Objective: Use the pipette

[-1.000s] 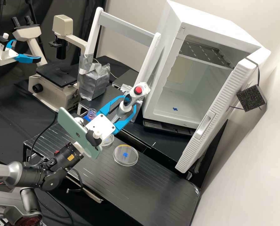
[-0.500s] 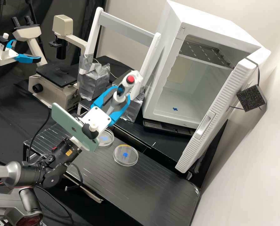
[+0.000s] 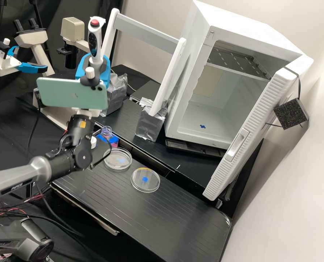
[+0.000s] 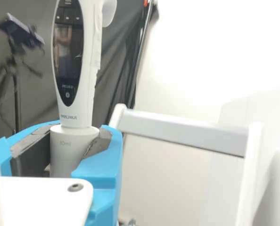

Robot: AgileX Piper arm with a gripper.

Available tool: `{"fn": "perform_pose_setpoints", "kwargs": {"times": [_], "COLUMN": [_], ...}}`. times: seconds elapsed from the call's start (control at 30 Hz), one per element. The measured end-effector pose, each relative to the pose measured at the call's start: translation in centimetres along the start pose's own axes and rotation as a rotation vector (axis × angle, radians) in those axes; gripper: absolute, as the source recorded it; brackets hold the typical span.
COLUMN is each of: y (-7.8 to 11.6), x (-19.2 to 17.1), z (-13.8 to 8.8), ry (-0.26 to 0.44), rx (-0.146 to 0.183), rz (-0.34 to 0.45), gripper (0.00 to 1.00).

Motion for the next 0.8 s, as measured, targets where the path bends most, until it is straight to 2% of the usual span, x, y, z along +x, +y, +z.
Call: {"fn": "perform_pose_setpoints", "kwargs": {"times": [0.23, 0.43, 0.57, 0.8], "y": [1.7, 2.9, 3.3, 3.6], "x": [5.5, 9.3, 10.9, 12.7], "z": [1.4, 1.7, 1.7, 0.7], "ry": [-0.194, -0.294, -0.323, -0.332], "rx": [-0.009, -0.014, 0.015, 0.026], "rz": [-0.051, -0.06, -0.049, -0.053], "gripper": [0.0, 0.0, 0.0, 0.0]}}
